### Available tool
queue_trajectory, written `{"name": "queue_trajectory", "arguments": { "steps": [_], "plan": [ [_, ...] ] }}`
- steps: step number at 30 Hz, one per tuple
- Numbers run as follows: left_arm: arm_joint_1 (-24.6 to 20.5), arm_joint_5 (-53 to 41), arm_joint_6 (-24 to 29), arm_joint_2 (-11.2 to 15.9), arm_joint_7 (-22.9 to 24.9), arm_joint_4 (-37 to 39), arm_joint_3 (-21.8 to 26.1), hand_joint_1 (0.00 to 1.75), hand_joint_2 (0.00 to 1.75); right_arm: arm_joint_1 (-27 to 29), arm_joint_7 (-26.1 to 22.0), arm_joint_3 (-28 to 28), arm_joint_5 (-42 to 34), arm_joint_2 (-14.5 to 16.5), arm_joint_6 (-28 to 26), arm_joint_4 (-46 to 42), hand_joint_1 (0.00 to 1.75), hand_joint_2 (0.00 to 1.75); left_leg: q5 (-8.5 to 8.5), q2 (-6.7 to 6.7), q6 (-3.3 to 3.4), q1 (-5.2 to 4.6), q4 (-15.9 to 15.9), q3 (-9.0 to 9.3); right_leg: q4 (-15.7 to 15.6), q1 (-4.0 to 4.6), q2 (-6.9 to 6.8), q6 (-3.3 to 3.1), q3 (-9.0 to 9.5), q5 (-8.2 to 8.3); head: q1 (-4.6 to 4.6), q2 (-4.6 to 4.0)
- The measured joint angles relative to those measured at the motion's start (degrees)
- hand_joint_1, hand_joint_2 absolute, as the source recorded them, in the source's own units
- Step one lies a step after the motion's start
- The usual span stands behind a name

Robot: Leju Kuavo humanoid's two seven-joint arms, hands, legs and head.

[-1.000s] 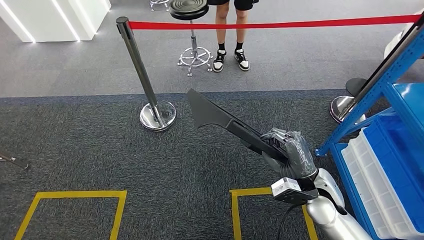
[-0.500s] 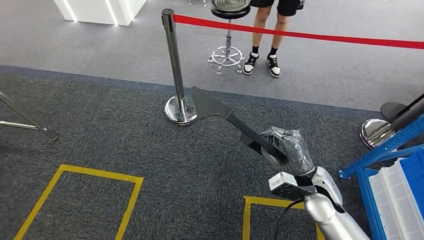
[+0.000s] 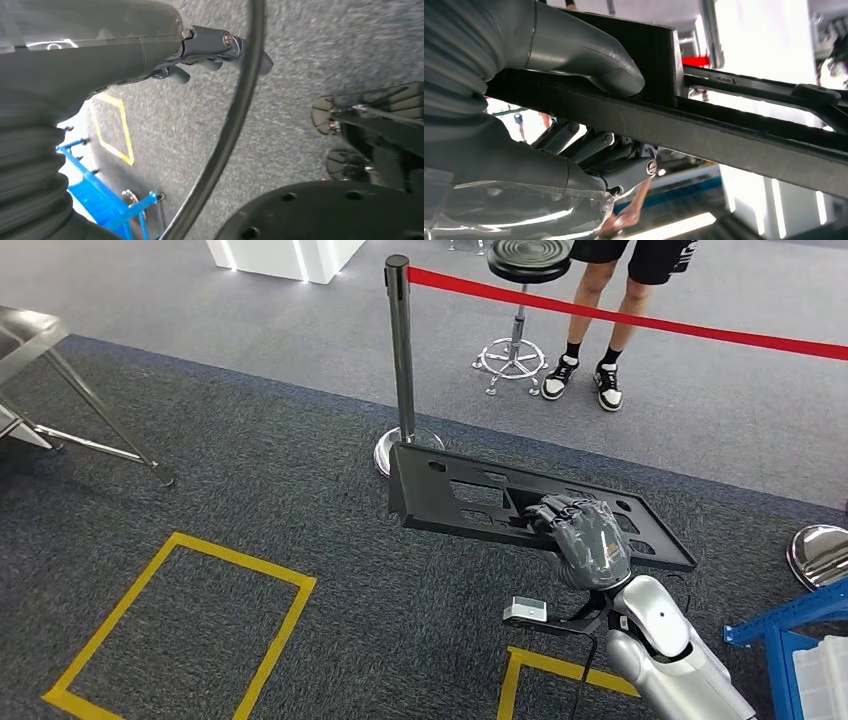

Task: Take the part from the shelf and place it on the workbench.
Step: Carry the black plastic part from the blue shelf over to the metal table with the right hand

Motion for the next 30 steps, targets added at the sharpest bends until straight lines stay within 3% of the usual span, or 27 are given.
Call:
{"name": "queue_trajectory", "arguments": {
  "steps": [2,4,6,8,10,12,14,15,16,17,19,21,23,24,26,28,30],
  "plan": [
    [0.14,0.04,-0.01,-0.01,0.04,-0.05,-0.26,0.00,1.75,-0.19,0.10,0.45,0.41,-0.25,-0.19,0.74,1.75,1.75,3.52,0.68,0.63,-0.23,-5.90,3.15,-0.02,0.18,-1.29,0.04,0.32,-0.25,0.00,0.00],
    [0.17,0.11,-0.03,0.00,0.04,-0.09,-0.50,0.00,1.75,-0.75,0.52,1.06,1.99,-0.62,-0.80,1.32,1.75,1.75,6.12,3.01,1.54,-1.05,-13.64,7.17,-0.09,0.29,-2.41,0.29,0.71,-0.52,0.01,0.00],
    [0.13,0.20,-0.05,0.05,0.04,-0.15,-0.67,0.00,1.75,-1.65,1.40,2.17,4.90,-1.18,-1.69,1.98,1.75,1.75,6.29,4.15,2.24,-1.83,-16.60,8.36,-0.30,0.35,-3.54,0.76,0.91,-0.66,0.01,0.00],
    [0.20,0.27,-0.07,0.09,0.06,-0.24,-0.80,0.00,1.75,-2.64,2.05,3.59,7.34,-1.76,-2.23,2.67,1.75,1.75,6.64,2.94,2.74,-1.81,-17.50,8.62,-0.52,0.30,-4.43,1.35,1.24,-0.83,-0.01,0.00],
    [0.29,0.31,-0.07,0.08,0.13,-0.42,-0.97,0.00,1.75,-3.40,2.25,4.81,8.48,-2.36,-2.63,3.33,1.75,1.75,7.26,1.73,3.20,-1.46,-18.72,9.46,0.83,0.17,-2.55,1.80,1.02,-1.83,0.00,0.00],
    [0.22,0.40,-0.07,0.07,0.19,-0.63,-1.20,0.00,1.75,-3.85,2.43,5.73,8.97,-3.20,-3.19,4.15,1.75,1.75,7.54,0.50,3.61,-1.27,-19.25,9.93,6.59,0.05,0.99,1.99,-1.80,-4.75,0.02,0.00],
    [0.14,0.56,-0.08,0.07,0.21,-0.79,-1.44,0.00,1.75,-4.02,2.57,6.52,9.23,-3.90,-3.47,5.09,1.75,1.75,7.46,-0.97,3.80,-1.22,-19.13,9.98,13.38,-0.02,2.52,2.17,-5.75,-7.24,0.03,0.00],
    [0.17,0.64,-0.09,0.07,0.21,-0.87,-1.58,0.00,1.75,-4.07,2.60,6.97,9.30,-4.08,-3.46,5.53,1.75,1.75,7.36,-1.75,3.78,-1.20,-18.99,10.01,14.62,-0.10,2.63,2.31,-6.80,-7.01,0.02,0.00],
    [0.22,0.74,-0.09,0.07,0.22,-0.98,-1.75,0.00,1.75,-4.21,2.61,7.46,9.33,-4.18,-3.45,5.90,1.75,1.75,7.19,-2.57,3.65,-1.14,-18.71,10.03,13.61,-0.25,2.67,2.46,-6.71,-5.53,0.02,0.00],
    [0.28,0.84,-0.09,0.07,0.22,-1.09,-1.92,0.00,1.75,-4.48,2.63,7.96,9.36,-4.26,-3.44,6.22,1.75,1.75,6.91,-3.39,3.44,-1.05,-18.28,10.04,10.70,-0.49,2.94,2.67,-5.64,-3.22,0.02,0.00],
    [0.33,1.03,0.16,0.11,-0.28,-1.29,-2.15,0.00,1.75,-5.42,2.85,8.94,9.47,-4.44,-3.50,6.75,1.75,1.75,6.16,-4.75,2.79,-0.90,-16.96,9.67,3.88,-1.12,5.21,3.05,-2.64,0.01,0.03,0.00],
    [0.19,1.26,1.11,0.21,-1.65,-1.52,-2.22,0.00,1.75,-6.61,3.41,9.84,9.71,-4.67,-3.42,6.97,1.75,1.75,5.78,-5.85,2.18,-0.80,-16.01,8.77,1.35,-1.28,7.02,2.90,-1.63,0.24,0.02,0.00],
    [0.03,1.63,2.38,0.25,-2.97,-1.70,-2.26,0.00,1.75,-8.02,4.00,10.60,9.80,-4.80,-2.67,6.66,1.75,1.75,5.83,-6.95,1.73,-0.62,-15.82,8.13,1.28,-1.15,6.23,2.17,-1.71,0.19,-0.01,0.00],
    [-0.03,1.82,2.85,0.22,-3.37,-1.75,-2.27,0.00,1.75,-8.82,4.20,10.92,9.74,-4.81,-2.16,6.37,1.75,1.75,5.69,-6.65,1.50,-0.63,-15.50,7.95,1.17,-1.13,5.59,1.80,-1.57,0.19,-0.01,0.00],
    [-0.30,2.14,3.30,0.17,-3.81,-1.87,-2.29,0.00,1.75,-10.35,4.36,11.45,9.49,-4.81,-1.30,5.84,1.75,1.75,4.03,-4.02,0.97,-0.63,-12.47,6.57,0.91,-1.11,4.19,1.00,-1.14,0.11,-0.04,0.00],
    [-0.57,2.40,3.34,0.14,-4.03,-2.00,-2.31,0.00,1.75,-11.49,4.39,11.91,9.31,-4.81,-0.75,5.63,1.75,1.75,0.92,-1.10,0.54,-0.51,-5.73,3.19,0.84,-0.68,2.73,0.50,-0.78,-0.14,-0.06,0.00],
    [-0.62,2.65,3.17,0.15,-4.11,-2.07,-2.43,0.00,1.75,-12.50,4.28,12.60,9.19,-4.81,-0.23,5.62,1.75,1.75,-0.55,-0.38,0.47,-0.37,-0.35,0.20,0.84,-0.30,1.30,0.34,-0.59,-0.40,-0.06,0.00]
  ]
}}
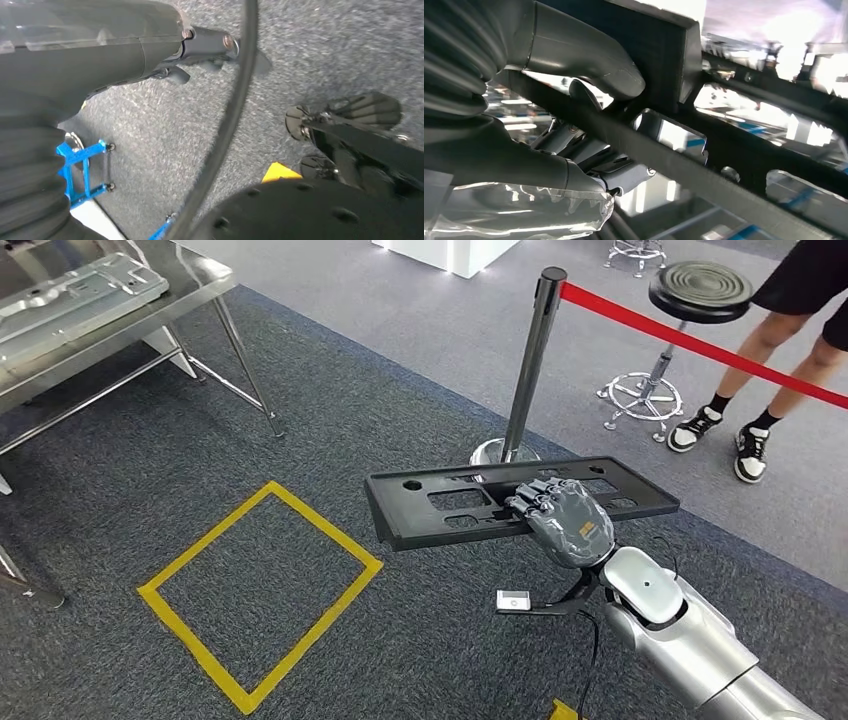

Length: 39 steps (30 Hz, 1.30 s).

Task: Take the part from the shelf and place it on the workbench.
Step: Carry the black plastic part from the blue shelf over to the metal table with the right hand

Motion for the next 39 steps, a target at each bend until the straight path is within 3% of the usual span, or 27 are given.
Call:
{"name": "queue_trajectory", "arguments": {
  "steps": [1,2,3,5,7,9,11,13,15,16,18,20,22,24,25,27,29,31,32,33,35,37,39],
  "plan": [
    [0.09,0.09,-0.14,0.01,0.01,-0.02,-0.08,0.00,1.75,-0.49,-0.14,0.41,-0.09,0.03,0.25,0.00,1.75,1.75,0.83,0.12,0.12,0.01,-0.18,-0.10,0.00,0.14,-0.68,-0.02,0.14,-0.16,-0.01,0.00],
    [0.18,0.19,-0.25,0.02,0.01,-0.04,-0.14,0.00,1.75,-0.96,-0.28,0.82,-0.19,0.08,0.47,0.00,1.75,1.75,2.63,0.36,0.36,-0.05,-2.62,1.00,0.00,0.26,-1.33,-0.01,0.38,-0.35,-0.01,0.00],
    [0.26,0.27,-0.34,0.03,0.01,-0.04,-0.17,0.00,1.75,-1.40,-0.41,1.20,-0.28,0.12,0.62,-0.01,1.75,1.75,4.76,0.92,0.68,-0.17,-6.39,2.83,-0.01,0.35,-1.94,0.01,0.68,-0.56,-0.01,0.00],
    [0.19,0.40,-0.45,0.14,-0.01,-0.04,-0.21,0.00,1.75,-2.32,-0.52,1.77,-0.50,0.17,0.76,0.01,1.75,1.75,7.09,3.35,1.47,-0.96,-13.16,6.14,-0.14,0.55,-3.21,0.29,1.19,-0.94,0.00,0.00],
    [0.07,0.41,-0.56,0.29,-0.05,-0.05,-0.29,0.00,1.75,-3.11,-0.58,2.23,-0.73,0.24,0.98,0.03,1.75,1.75,7.03,4.44,2.02,-1.74,-15.30,7.00,-0.39,0.64,-4.44,0.77,1.44,-1.13,0.01,0.00],
    [0.14,0.44,-0.79,0.40,-0.08,-0.08,-0.59,0.00,1.75,-3.87,-0.67,2.83,-0.93,0.57,1.79,0.00,1.75,1.75,7.38,3.19,2.40,-1.67,-16.21,7.51,-0.58,0.60,-5.30,1.32,1.97,-1.40,0.01,0.00],
    [0.15,0.50,-1.10,0.47,-0.04,-0.11,-0.94,0.00,1.75,-4.90,-0.72,3.53,-1.09,1.03,2.96,-0.03,1.75,1.75,7.82,1.98,2.85,-1.22,-17.44,8.48,1.24,0.46,-3.22,1.73,1.57,-2.63,0.01,0.00],
    [-0.07,0.57,-1.31,0.50,0.01,-0.20,-1.14,0.00,1.75,-5.97,-0.66,4.20,-1.20,1.28,4.12,0.02,1.75,1.75,8.03,0.75,3.21,-1.00,-17.92,8.88,7.15,0.30,-0.05,1.85,-1.55,-5.36,0.02,0.00],
    [-0.24,0.62,-1.36,0.54,0.07,-0.27,-1.30,0.00,1.75,-6.88,-0.51,4.86,-1.24,1.59,5.35,0.22,1.75,1.75,7.97,-0.61,3.35,-0.99,-17.84,8.90,13.06,0.26,0.88,1.92,-5.29,-7.10,0.02,0.00],
    [-0.25,0.65,-1.36,0.56,0.09,-0.30,-1.41,0.00,1.75,-7.31,-0.44,5.21,-1.26,1.91,5.93,0.34,1.75,1.75,7.89,-1.35,3.31,-0.97,-17.74,8.94,13.63,0.21,0.96,2.00,-6.12,-6.37,0.02,0.00],
    [-0.23,0.83,-1.38,0.60,0.11,-0.37,-1.67,0.00,1.75,-8.37,-0.09,5.84,-1.28,2.84,7.06,0.50,1.75,1.75,7.52,-2.91,2.93,-0.82,-17.20,9.05,8.88,-0.09,1.59,2.20,-4.87,-1.91,0.02,0.00],
    [-0.19,1.20,-1.47,0.87,0.03,-0.43,-1.91,0.00,1.75,-9.57,0.63,6.48,-1.02,3.93,8.34,0.61,1.75,1.75,6.96,-4.30,2.28,-0.66,-16.30,8.72,2.52,-0.54,3.93,2.26,-2.35,1.12,0.02,0.00],
    [-0.09,1.57,-1.74,1.34,-0.14,-0.43,-2.14,0.00,1.75,-10.37,1.59,7.39,-0.22,5.25,9.81,0.79,1.75,1.75,6.81,-5.43,1.63,-0.44,-15.82,8.10,0.35,-0.50,5.39,1.91,-1.44,0.97,0.02,0.00],
    [0.23,1.82,-2.17,1.80,-0.34,-0.43,-2.32,0.00,1.75,-10.98,2.52,8.61,0.64,6.89,11.05,0.97,1.75,1.75,6.93,-6.33,1.05,-0.15,-15.92,7.72,-0.07,-0.25,4.50,1.18,-1.21,1.00,0.02,0.00],
    [0.44,1.91,-2.38,1.98,-0.43,-0.42,-2.39,0.00,1.75,-11.35,2.85,9.21,0.92,7.78,11.46,1.07,1.75,1.75,6.76,-5.80,0.71,-0.14,-15.67,7.57,-0.27,-0.24,3.92,0.77,-1.00,1.02,0.01,0.00],
    [0.49,2.09,-2.56,2.35,-0.55,-0.42,-2.49,0.00,1.75,-12.26,3.34,10.27,1.18,9.44,12.10,1.21,1.75,1.75,5.02,-3.00,0.03,-0.20,-12.49,6.05,-0.71,-0.29,2.79,0.04,-0.52,1.02,-0.01,0.00],
    [0.35,2.25,-2.58,2.61,-0.60,-0.42,-2.56,0.00,1.75,-13.10,3.70,11.17,1.20,10.53,12.69,1.40,1.75,1.75,2.03,-0.44,-0.48,-0.04,-5.55,2.36,-0.83,-0.04,1.47,-0.38,-0.16,0.78,-0.01,0.00],
    [0.34,2.36,-2.57,2.78,-0.60,-0.42,-2.59,0.00,1.75,-13.67,3.79,12.00,1.13,11.18,13.00,1.84,1.75,1.75,1.00,0.23,-0.63,0.16,-0.53,-0.70,-0.82,0.16,-0.05,-0.50,0.14,0.43,-0.01,0.00],
    [0.43,2.38,-2.58,2.84,-0.61,-0.42,-2.61,0.00,1.75,-13.87,3.71,12.37,1.06,11.44,13.00,2.09,1.75,1.75,2.07,0.38,-0.57,0.19,-1.03,-0.72,-0.81,0.23,-0.80,-0.50,0.36,0.22,-0.01,0.00],
    [0.52,2.40,-2.58,2.87,-0.63,-0.42,-2.62,0.00,1.75,-14.07,3.60,12.71,0.99,11.69,12.99,2.31,1.75,1.75,4.00,0.69,-0.40,0.18,-3.68,0.42,-0.83,0.30,-1.49,-0.48,0.65,0.00,-0.01,0.00],
    [0.65,2.40,-2.58,2.96,-0.67,-0.42,-2.64,0.00,1.75,-14.59,3.45,13.21,0.76,12.08,13.04,2.50,1.75,1.75,7.60,2.59,0.20,-0.22,-11.62,4.23,-0.87,0.52,-2.70,-0.27,1.27,-0.49,0.00,0.00],
    [0.63,2.40,-2.58,3.04,-0.69,-0.42,-2.66,0.00,1.75,-15.20,3.42,13.52,0.50,12.27,13.31,2.54,1.75,1.75,8.57,3.96,0.84,-0.82,-15.82,6.25,-0.98,0.75,-3.71,0.19,1.63,-0.85,0.01,0.00],
    [0.66,2.40,-2.52,3.10,-0.68,-0.42,-2.66,0.00,1.75,-15.58,3.49,13.73,0.35,12.45,13.80,2.54,1.75,1.75,8.40,3.15,1.31,-1.08,-16.21,6.35,-1.33,0.84,-4.75,0.76,2.00,-1.02,0.01,0.00]
  ]
}}
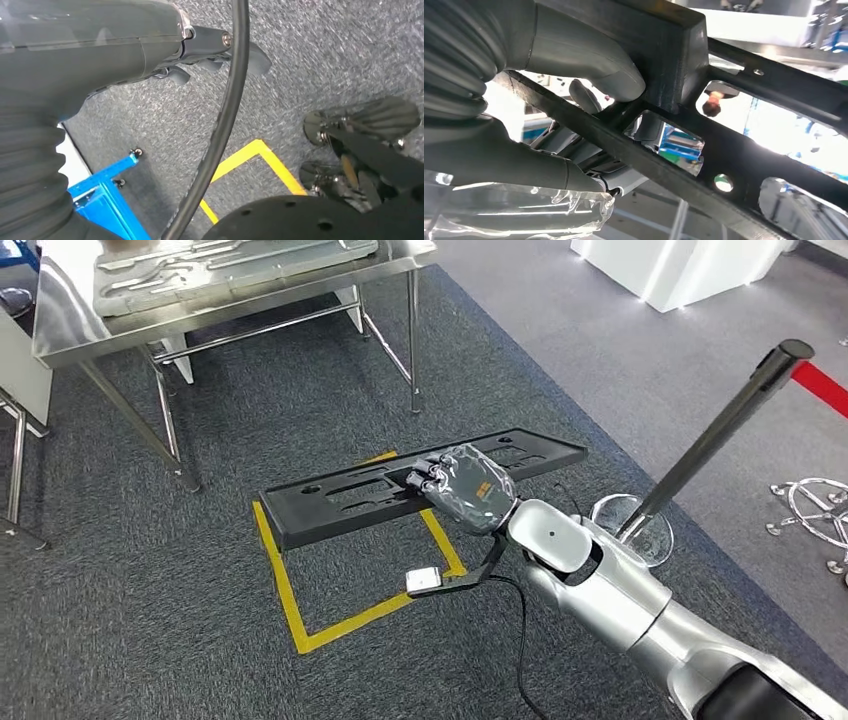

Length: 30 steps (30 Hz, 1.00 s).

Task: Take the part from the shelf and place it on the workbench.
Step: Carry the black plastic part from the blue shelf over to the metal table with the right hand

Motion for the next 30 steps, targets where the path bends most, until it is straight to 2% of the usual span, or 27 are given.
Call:
{"name": "queue_trajectory", "arguments": {
  "steps": [1,2,3,5,6,7,8,9,11,12,13,15,17,18,19,21,22,23,24,26,27,28,30],
  "plan": [
    [0.04,0.01,0.05,0.01,0.02,0.00,-0.01,0.00,1.75,-0.12,0.02,0.05,-0.04,0.09,0.18,-0.04,1.75,1.75,0.11,-0.62,0.25,0.21,-0.40,0.31,-0.12,-0.05,-0.24,0.34,0.32,-0.20,0.00,0.00],
    [0.11,0.02,0.10,0.02,0.03,0.00,-0.03,0.00,1.75,-0.26,0.02,0.07,-0.10,0.18,0.25,-0.05,1.75,1.75,0.27,-1.19,0.57,0.41,-0.90,0.72,0.32,-0.10,0.42,0.61,0.37,-0.63,0.00,0.00],
    [0.15,0.04,0.14,0.02,0.05,0.00,-0.05,0.00,1.75,-0.47,-0.04,0.07,-0.20,0.19,0.24,-0.03,1.75,1.75,0.45,-1.68,0.86,0.63,-1.39,1.13,1.77,-0.16,1.65,0.81,-0.15,-1.53,0.00,0.00],
    [0.07,0.08,0.19,0.01,0.08,-0.01,-0.14,0.00,1.75,-0.79,-0.22,0.07,-0.46,0.07,0.17,0.11,1.75,1.75,0.55,-2.62,1.32,0.80,-1.78,1.55,8.05,-0.30,4.70,1.03,-3.40,-4.41,0.01,0.00],
    [-0.02,0.11,0.23,-0.02,0.13,-0.02,-0.20,0.00,1.75,-0.80,-0.37,0.07,-0.57,-0.13,0.15,0.22,1.75,1.75,0.48,-3.05,1.46,0.76,-1.73,1.56,11.74,-0.34,5.47,1.10,-5.63,-5.67,0.00,0.00],
    [-0.11,0.15,0.32,-0.08,0.21,-0.02,-0.26,0.00,1.75,-0.75,-0.58,0.07,-0.71,-0.46,0.14,0.35,1.75,1.75,0.37,-3.58,1.59,0.74,-1.63,1.60,14.35,-0.36,5.83,1.19,-7.49,-6.06,0.01,0.00],
    [-0.16,0.20,0.44,-0.16,0.32,-0.02,-0.33,0.00,1.75,-0.73,-0.82,0.05,-0.88,-0.88,0.13,0.50,1.75,1.75,0.24,-4.09,1.66,0.71,-1.51,1.67,15.06,-0.37,5.95,1.23,-8.50,-5.32,0.00,0.00],
    [-0.15,0.24,0.59,-0.29,0.46,-0.02,-0.39,0.00,1.75,-0.82,-1.08,0.03,-1.10,-1.32,0.11,0.65,1.75,1.75,0.06,-4.57,1.68,0.70,-1.36,1.78,13.62,-0.38,5.99,1.21,-8.44,-3.48,0.01,0.00],
    [-0.05,0.26,0.91,-0.63,0.67,-0.02,-0.49,0.00,1.75,-1.25,-1.44,-0.08,-1.49,-2.02,0.13,0.89,1.75,1.75,-0.40,-5.28,1.47,0.70,-0.98,1.99,6.30,-0.33,6.20,0.82,-5.84,1.27,0.01,0.00],
    [-0.05,0.26,1.03,-0.81,0.72,-0.02,-0.53,0.00,1.75,-1.52,-1.53,-0.13,-1.60,-2.27,0.21,0.97,1.75,1.75,-0.63,-5.46,1.27,0.64,-0.71,1.93,2.98,-0.21,6.35,0.57,-4.62,2.79,0.01,0.00],
    [-0.08,0.27,1.14,-0.94,0.75,-0.02,-0.61,0.00,1.75,-1.77,-1.57,-0.16,-1.65,-2.45,0.35,1.02,1.75,1.75,-0.78,-5.58,1.02,0.64,-0.53,1.81,0.85,-0.08,6.49,0.34,-3.85,3.55,0.01,0.00],
    [-0.12,0.38,1.26,-1.11,0.79,-0.02,-0.86,0.00,1.75,-2.19,-1.58,-0.21,-1.71,-2.72,0.73,1.12,1.75,1.75,-0.94,-5.69,0.44,0.68,-0.51,1.64,-0.13,0.14,6.59,-0.04,-3.66,3.55,0.01,0.00],
    [-0.13,0.56,1.32,-1.20,0.80,-0.02,-1.10,0.00,1.75,-2.52,-1.58,-0.28,-1.72,-2.92,1.08,1.34,1.75,1.75,-1.38,-5.33,-0.16,0.61,-0.30,1.66,-0.70,-0.22,6.42,-0.55,-3.19,3.69,0.00,0.00],
    [-0.18,0.64,1.33,-1.24,0.80,-0.02,-1.17,0.00,1.75,-2.71,-1.58,-0.31,-1.72,-2.99,1.20,1.51,1.75,1.75,-2.17,-4.81,-0.49,0.61,0.81,1.28,-1.05,-0.44,6.29,-0.80,-2.88,3.79,0.00,0.00],
    [-0.26,0.70,1.34,-1.26,0.80,-0.02,-1.22,0.00,1.75,-2.86,-1.58,-0.33,-1.72,-3.03,1.25,1.68,1.75,1.75,-3.52,-4.18,-0.87,0.72,3.12,0.30,-1.34,-0.63,6.15,-1.00,-2.58,3.84,0.00,0.00],
    [-0.38,0.78,1.39,-1.28,0.83,-0.02,-1.27,0.00,1.75,-3.04,-1.57,-0.33,-1.72,-3.10,1.27,2.00,1.75,1.75,-6.86,-3.22,-1.62,1.31,10.16,-3.09,-1.42,-0.66,5.91,-1.16,-2.34,3.71,-0.01,0.00],
    [-0.39,0.80,1.41,-1.28,0.84,-0.02,-1.27,0.00,1.75,-3.05,-1.57,-0.31,-1.72,-3.14,1.27,2.18,1.75,1.75,-7.86,-3.01,-1.96,1.60,13.32,-4.77,-1.38,-0.71,5.81,-1.12,-2.30,3.61,-0.01,0.00],
    [-0.38,0.81,1.42,-1.28,0.85,-0.02,-1.28,0.00,1.75,-3.03,-1.57,-0.30,-1.72,-3.15,1.28,2.36,1.75,1.75,-7.83,-2.89,-2.24,1.84,14.73,-5.64,-1.33,-0.79,5.71,-1.01,-2.23,3.50,-0.01,0.00],
    [-0.36,0.84,1.42,-1.28,0.85,-0.02,-1.28,0.00,1.75,-3.03,-1.58,-0.29,-1.71,-3.16,1.28,2.52,1.75,1.75,-6.73,-2.79,-2.47,2.04,14.02,-5.44,-1.27,-0.92,5.63,-0.85,-2.13,3.35,-0.01,0.00],
    [-0.35,0.98,1.39,-1.28,0.83,-0.02,-1.29,0.00,1.75,-3.11,-1.58,-0.28,-1.64,-3.16,1.31,2.71,1.75,1.75,-2.68,-2.48,-2.71,2.34,6.86,-2.10,-1.08,-1.19,5.50,-0.34,-1.78,2.95,-0.01,0.00],
    [-0.37,1.05,1.38,-1.28,0.81,-0.02,-1.30,0.00,1.75,-3.23,-1.56,-0.28,-1.58,-3.17,1.37,2.73,1.75,1.75,-1.31,-2.31,-2.67,2.27,3.08,-0.23,-0.99,-1.20,5.45,-0.02,-1.68,2.76,-0.01,0.00],
    [-0.42,1.11,1.38,-1.28,0.80,-0.02,-1.31,0.00,1.75,-3.41,-1.52,-0.27,-1.51,-3.17,1.53,2.74,1.75,1.75,-0.51,-2.22,-2.48,2.17,0.37,1.10,-0.94,-1.17,5.41,0.31,-1.63,2.65,-0.01,0.00],
    [-0.59,1.11,1.38,-1.28,0.80,-0.02,-1.33,0.00,1.75,-3.85,-1.39,-0.23,-1.42,-3.19,1.97,2.74,1.75,1.75,-0.43,-2.29,-2.18,1.96,-1.13,1.79,-0.87,-0.98,5.35,0.47,-1.66,2.54,-0.01,0.00]
  ]
}}
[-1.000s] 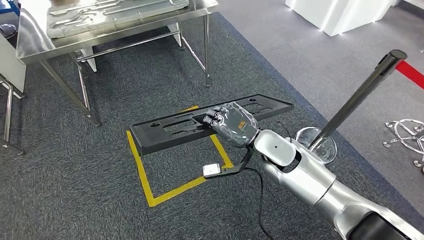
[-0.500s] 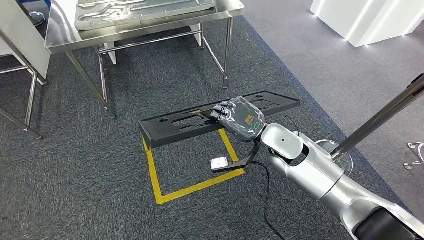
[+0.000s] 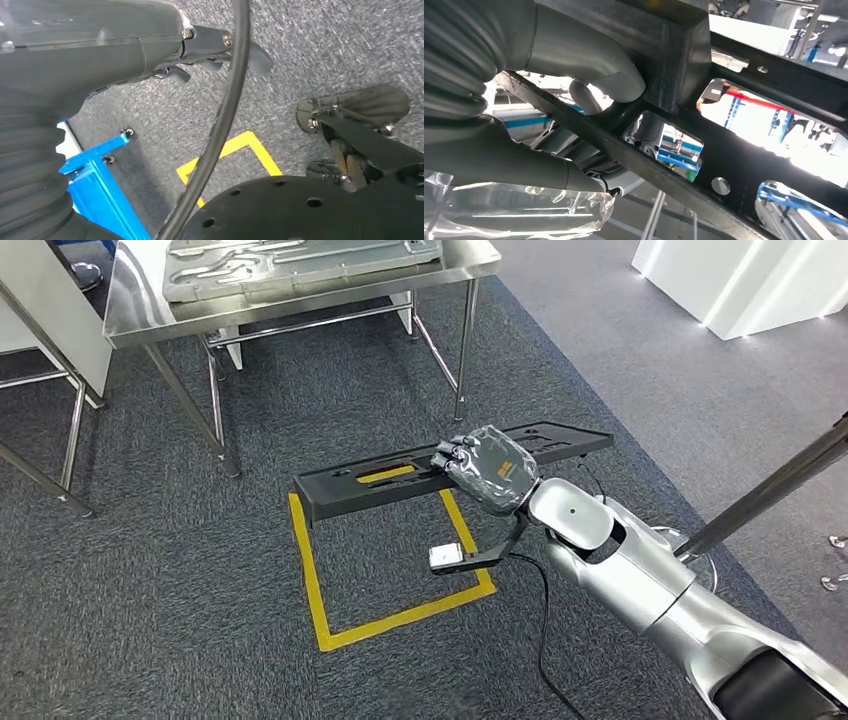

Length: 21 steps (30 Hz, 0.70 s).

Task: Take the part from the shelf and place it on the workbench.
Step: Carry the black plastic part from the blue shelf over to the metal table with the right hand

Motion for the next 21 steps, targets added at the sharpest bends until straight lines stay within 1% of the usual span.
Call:
{"name": "queue_trajectory", "arguments": {
  "steps": [2,5,10,18,21],
  "plan": [
    [-0.11,-0.01,0.01,-0.01,0.00,0.00,-0.04,0.00,1.75,-0.38,0.17,0.10,0.03,0.00,0.47,0.00,1.75,1.75,0.12,-0.19,0.19,-0.06,-0.12,-0.01,-0.16,-0.06,-0.10,-0.12,0.14,0.01,0.01,0.00],
    [-0.17,-0.02,-0.01,-0.01,0.00,0.00,-0.22,0.00,1.75,-0.99,0.28,0.46,0.03,0.03,1.07,0.02,1.75,1.75,0.02,-0.36,0.66,-0.22,-0.12,0.03,-0.78,-0.17,-0.23,0.24,0.53,0.18,0.02,0.00],
    [-0.14,0.01,-0.07,0.00,-0.12,0.00,-0.78,0.00,1.75,-1.81,0.15,0.83,-0.07,0.04,1.27,0.31,1.75,1.75,-0.07,-0.42,1.08,-0.23,-0.11,0.04,-1.32,-0.17,-0.29,0.74,0.84,0.39,0.02,0.00],
    [-0.10,0.17,-0.20,-0.01,-0.30,-0.02,-1.43,0.00,1.75,-1.90,0.26,1.14,-0.20,0.04,1.38,0.55,1.75,1.75,-0.09,-0.42,1.18,-0.28,-0.09,0.06,-1.46,-0.19,-0.29,1.41,0.89,0.47,0.02,0.00],
    [-0.08,0.18,-0.21,0.00,-0.32,-0.04,-1.47,0.00,1.75,-1.90,0.49,1.17,-0.21,0.04,1.51,0.49,1.75,1.75,-0.09,-0.42,1.17,-0.28,-0.09,0.08,-1.45,-0.12,-0.29,1.49,0.89,0.46,0.02,0.00]
  ]
}}
